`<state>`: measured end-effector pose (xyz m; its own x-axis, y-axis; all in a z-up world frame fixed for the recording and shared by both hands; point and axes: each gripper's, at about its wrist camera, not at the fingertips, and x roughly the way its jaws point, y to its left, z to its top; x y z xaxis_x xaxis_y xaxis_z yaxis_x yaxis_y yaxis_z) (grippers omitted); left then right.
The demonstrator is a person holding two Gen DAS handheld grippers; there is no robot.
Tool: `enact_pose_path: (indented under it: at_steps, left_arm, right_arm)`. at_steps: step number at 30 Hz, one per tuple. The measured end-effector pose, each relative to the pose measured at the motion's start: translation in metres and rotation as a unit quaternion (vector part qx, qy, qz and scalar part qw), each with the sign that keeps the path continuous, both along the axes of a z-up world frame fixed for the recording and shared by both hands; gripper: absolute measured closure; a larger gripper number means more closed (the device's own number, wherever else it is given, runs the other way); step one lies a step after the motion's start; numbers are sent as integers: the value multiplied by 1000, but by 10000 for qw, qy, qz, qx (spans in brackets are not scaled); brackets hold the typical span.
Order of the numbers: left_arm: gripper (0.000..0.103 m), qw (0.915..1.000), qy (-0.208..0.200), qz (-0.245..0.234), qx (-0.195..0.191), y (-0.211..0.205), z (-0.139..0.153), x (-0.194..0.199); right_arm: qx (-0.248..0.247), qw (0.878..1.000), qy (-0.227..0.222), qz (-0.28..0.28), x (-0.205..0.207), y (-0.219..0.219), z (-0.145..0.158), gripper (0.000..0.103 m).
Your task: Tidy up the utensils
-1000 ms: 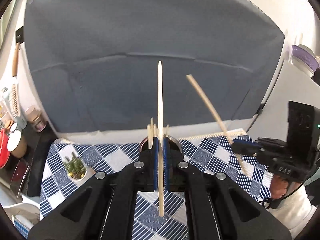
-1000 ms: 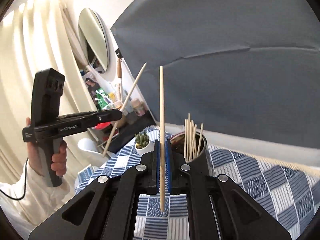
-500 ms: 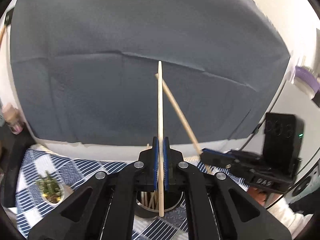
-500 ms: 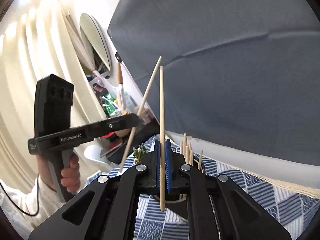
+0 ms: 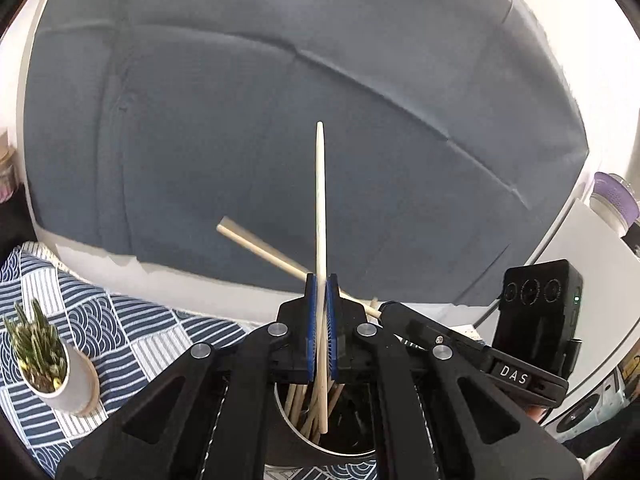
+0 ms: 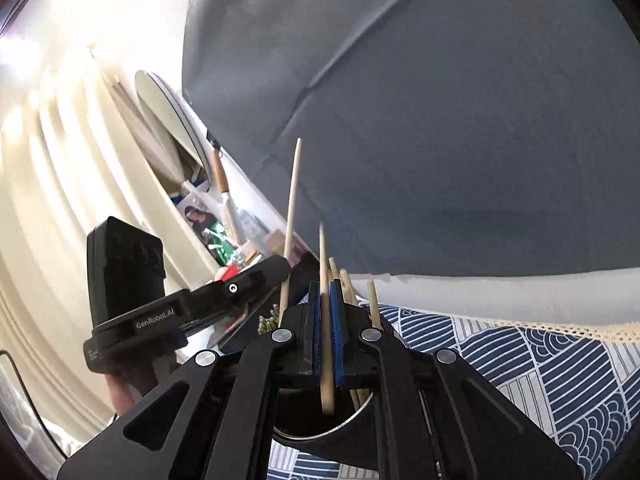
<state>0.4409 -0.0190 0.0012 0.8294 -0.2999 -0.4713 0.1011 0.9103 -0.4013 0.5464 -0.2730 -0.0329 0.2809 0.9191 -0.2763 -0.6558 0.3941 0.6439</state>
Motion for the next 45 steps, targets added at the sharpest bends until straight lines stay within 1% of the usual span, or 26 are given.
enact_pose_path:
  at_steps: [3, 7, 9, 12, 17, 18, 20, 22, 26, 27, 28, 30, 31, 32, 33, 34, 35, 36, 37, 38, 39, 40, 41, 42, 43, 45]
  left_arm:
    - [98, 9998, 99, -54, 176, -4, -5, 0]
    - [98, 9999, 75, -77, 12, -1, -7, -6]
    - [98, 9998, 155, -112, -44, -1, -10, -6]
    - [98, 9997, 215, -139, -29, 0, -12, -12]
    - [98, 9995, 264, -165, -26, 3, -9, -25]
    - [98, 9995, 281, -167, 5, 4, -13, -23]
    - [98, 9994, 299, -161, 66, 2, -13, -27]
    - [98, 9993, 315, -182, 34, 2, -12, -32]
    - [97, 9992, 325, -189, 114, -1, -7, -42]
    - [94, 9993, 313, -179, 118, 0, -5, -44]
    - [90, 9993, 308, -165, 107, 1, -4, -46]
    - [85, 9995, 290, -130, 89, 3, -1, -52]
    - [81, 9995, 281, -114, 110, 3, 0, -54]
    - [74, 9995, 276, -87, 145, 4, 1, -56]
    - [69, 9995, 264, -45, 190, 6, 3, -60]
    - [57, 9994, 246, 20, 233, 7, 5, -64]
    - [46, 9994, 225, 64, 251, 9, 6, -67]
    - [41, 9994, 193, 123, 257, 11, 7, -72]
    - [34, 9993, 177, 192, 255, 14, 8, -76]
    - [30, 9992, 169, 240, 259, 16, 8, -79]
    - [27, 9990, 172, 300, 271, 19, 9, -82]
    - [19, 9986, 205, 387, 293, 22, 8, -85]
    - [13, 9982, 228, 455, 315, 24, 7, -88]
    - [11, 9979, 242, 496, 336, 26, 6, -89]
    - [6, 9973, 294, 554, 390, 27, 4, -92]
    - [6, 9961, 418, 585, 509, 29, 0, -94]
  right_arm:
    - [-174, 9997, -58, 146, -8, 6, -3, 98]
    - [-234, 9996, -23, 142, -16, 1, -2, 98]
    - [-215, 9997, 75, 106, -17, -5, -3, 98]
    - [-346, 9993, 52, 114, -20, -6, 0, 98]
    - [-599, 9982, -57, 85, -35, -26, 16, 98]
    - [-648, 9978, -63, 87, -37, -30, 18, 98]
    - [-826, 9965, -123, 26, -45, -39, 26, 98]
    - [-928, 9955, -156, -72, -50, -47, 33, 98]
    - [-1085, 9935, -327, -90, -55, -51, 50, 98]
    - [-1145, 9928, -348, -88, -56, -50, 52, 98]
    - [-1194, 9920, -379, -153, -56, -49, 54, 98]
    - [-1213, 9917, -404, -138, -56, -44, 57, 98]
    - [-1254, 9909, -460, -151, -56, -41, 59, 96]
    - [-1319, 9899, -490, -151, -56, -37, 60, 95]
    - [-1440, 9879, -547, -176, -57, -32, 61, 94]
    - [-1518, 9864, -598, -191, -58, -28, 62, 93]
    - [-1571, 9855, -618, -184, -59, -25, 63, 89]
    - [-1624, 9845, -629, -192, -60, -21, 63, 70]
    - [-1723, 9822, -679, -307, -62, -18, 63, 55]
    - [-1764, 9810, -709, -390, -63, -17, 63, 34]
    - [-1800, 9794, -775, -491, -66, -15, 64, 33]
    - [-1809, 9788, -804, -521, -67, -13, 65, 32]
    - [-1820, 9786, -795, -539, -67, -12, 65, 23]
    - [-1852, 9778, -783, -586, -67, -11, 64, 16]
    - [-1918, 9759, -798, -671, -68, -10, 64, 16]
    - [-2066, 9716, -846, -787, -71, -7, 63, 16]
